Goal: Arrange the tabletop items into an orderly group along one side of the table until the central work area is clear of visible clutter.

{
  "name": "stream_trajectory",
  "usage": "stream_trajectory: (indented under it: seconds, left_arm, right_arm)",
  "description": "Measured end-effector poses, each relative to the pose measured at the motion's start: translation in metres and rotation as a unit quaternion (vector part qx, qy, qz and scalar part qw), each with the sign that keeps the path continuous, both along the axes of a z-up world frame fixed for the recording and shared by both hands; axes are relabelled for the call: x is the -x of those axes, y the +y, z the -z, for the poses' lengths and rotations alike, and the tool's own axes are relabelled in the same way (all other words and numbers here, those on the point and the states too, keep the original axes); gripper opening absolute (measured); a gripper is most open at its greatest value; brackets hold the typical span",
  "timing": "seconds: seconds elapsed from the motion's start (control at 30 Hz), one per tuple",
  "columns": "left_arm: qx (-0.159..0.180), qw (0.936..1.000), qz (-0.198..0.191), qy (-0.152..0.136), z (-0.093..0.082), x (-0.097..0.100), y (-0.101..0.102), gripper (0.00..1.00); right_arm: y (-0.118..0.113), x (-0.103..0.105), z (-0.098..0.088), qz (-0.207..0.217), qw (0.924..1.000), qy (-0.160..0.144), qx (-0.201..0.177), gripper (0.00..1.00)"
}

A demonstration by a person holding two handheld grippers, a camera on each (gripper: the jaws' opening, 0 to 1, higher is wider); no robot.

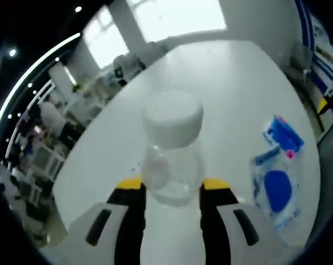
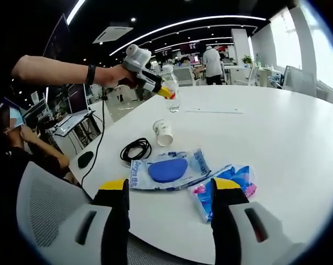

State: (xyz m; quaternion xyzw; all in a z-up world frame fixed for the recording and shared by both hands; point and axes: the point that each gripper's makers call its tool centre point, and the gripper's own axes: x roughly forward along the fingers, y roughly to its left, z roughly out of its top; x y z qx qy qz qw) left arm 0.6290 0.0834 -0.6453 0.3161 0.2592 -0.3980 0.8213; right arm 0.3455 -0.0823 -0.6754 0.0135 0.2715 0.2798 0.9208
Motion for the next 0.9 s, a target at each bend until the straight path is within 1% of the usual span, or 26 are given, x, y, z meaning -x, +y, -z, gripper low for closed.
stream_trajectory:
  seconds: [0.07, 0.17, 0.27, 0.37, 0.47, 0.67, 0.9]
  left_arm:
    - [0.000, 0.9999, -0.011, 0.004, 0.001, 0.002, 0.013, 0.34]
    - [0.008, 0.9993, -0.035, 0.006, 0.002, 0.002, 0.032, 0.34]
    - [0.016, 0.9985, -0.051, 0.010, 0.003, 0.004, 0.045, 0.34]
    - [0.012, 0.9983, -0.056, 0.010, 0.006, 0.007, 0.053, 0.34]
    - [0.007, 0.9976, -0.067, 0.014, 0.009, 0.010, 0.065, 0.34]
    - [0.013, 0.9964, -0.082, 0.018, 0.010, 0.015, 0.082, 0.34]
    - [0.011, 0.9952, -0.095, 0.018, 0.010, 0.017, 0.101, 0.34]
  right_arm:
    - [0.002, 0.001, 0.001, -0.006, 1.0000, 0.001, 0.002, 0.59]
    - [0.003, 0.002, 0.002, -0.010, 0.9999, 0.003, 0.004, 0.59]
    - [0.002, 0.003, 0.002, -0.010, 0.9999, 0.004, 0.005, 0.58]
    - [0.001, 0.002, 0.002, -0.008, 0.9999, 0.006, 0.002, 0.58]
    - [0.000, 0.002, 0.002, -0.004, 1.0000, 0.007, 0.002, 0.58]
    - [0.000, 0.003, 0.003, -0.004, 0.9999, 0.009, 0.001, 0.58]
    - [0.001, 0.005, 0.003, -0.007, 0.9999, 0.011, 0.004, 0.57]
